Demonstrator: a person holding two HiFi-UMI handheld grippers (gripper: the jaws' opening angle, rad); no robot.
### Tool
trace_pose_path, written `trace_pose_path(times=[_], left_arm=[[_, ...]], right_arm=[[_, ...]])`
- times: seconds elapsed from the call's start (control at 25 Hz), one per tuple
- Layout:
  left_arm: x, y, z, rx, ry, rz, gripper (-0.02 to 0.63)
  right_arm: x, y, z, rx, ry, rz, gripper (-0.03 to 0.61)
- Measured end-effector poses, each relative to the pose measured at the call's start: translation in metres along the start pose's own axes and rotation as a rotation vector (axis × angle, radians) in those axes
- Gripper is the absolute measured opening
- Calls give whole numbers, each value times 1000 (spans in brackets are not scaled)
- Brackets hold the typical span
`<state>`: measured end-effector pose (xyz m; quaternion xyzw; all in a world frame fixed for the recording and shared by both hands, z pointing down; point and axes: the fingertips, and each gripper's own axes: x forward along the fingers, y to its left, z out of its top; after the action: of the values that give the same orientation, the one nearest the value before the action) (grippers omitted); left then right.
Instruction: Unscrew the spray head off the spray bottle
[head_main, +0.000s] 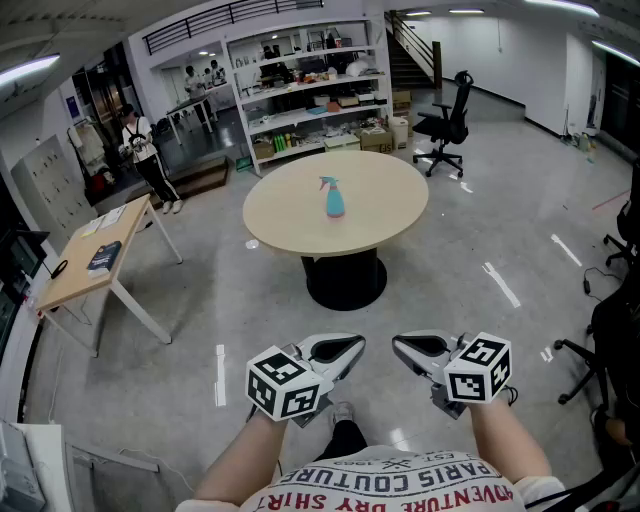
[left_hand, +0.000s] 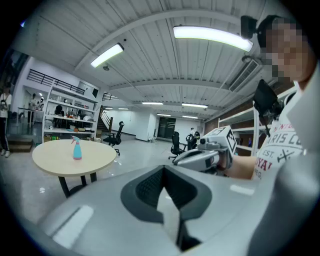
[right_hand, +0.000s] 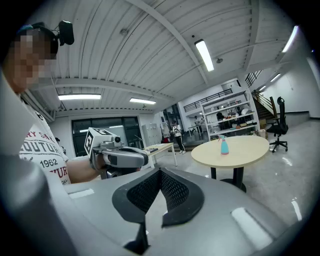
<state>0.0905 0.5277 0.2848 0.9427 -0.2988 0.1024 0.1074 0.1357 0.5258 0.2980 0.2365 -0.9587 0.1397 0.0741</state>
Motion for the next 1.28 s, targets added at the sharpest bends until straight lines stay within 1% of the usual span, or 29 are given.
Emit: trace_pose_path(times=[0.16, 0.32, 0.52, 0.6, 0.68, 0.76, 0.84, 0.96, 1.08, 1.2, 1.28], left_arm=[[21, 69, 0, -11, -1, 1, 0], [52, 164, 6, -52, 1, -4, 0], [97, 299, 36, -68, -3, -4, 1], [111, 347, 50, -79, -12, -17, 0], [124, 384, 70, -86, -33, -42, 0], [139, 411, 88, -74, -49, -60, 1], [154, 431, 95, -58, -47, -76, 1], [178, 455, 86, -72, -18, -99, 2], [206, 480, 81, -92, -4, -103, 2], [236, 507, 84, -118, -5, -120, 2], [258, 528, 88, -122, -1, -112, 2]], right_arm=[[50, -53, 6, 22, 7, -12, 0], [113, -119, 21, 36, 27, -28, 0], [204, -220, 61, 78, 45, -64, 0], [239, -250, 86, 47, 50, -68, 0], [266, -273, 113, 1, 48, -70, 0], [283, -295, 134, -20, 43, -79, 0], [295, -313, 143, -9, 37, -82, 0], [305, -343, 137, 23, 45, -89, 0], [314, -385, 132, 56, 44, -92, 0], [330, -428, 139, 74, 30, -73, 0], [343, -456, 144, 74, 35, -49, 0]])
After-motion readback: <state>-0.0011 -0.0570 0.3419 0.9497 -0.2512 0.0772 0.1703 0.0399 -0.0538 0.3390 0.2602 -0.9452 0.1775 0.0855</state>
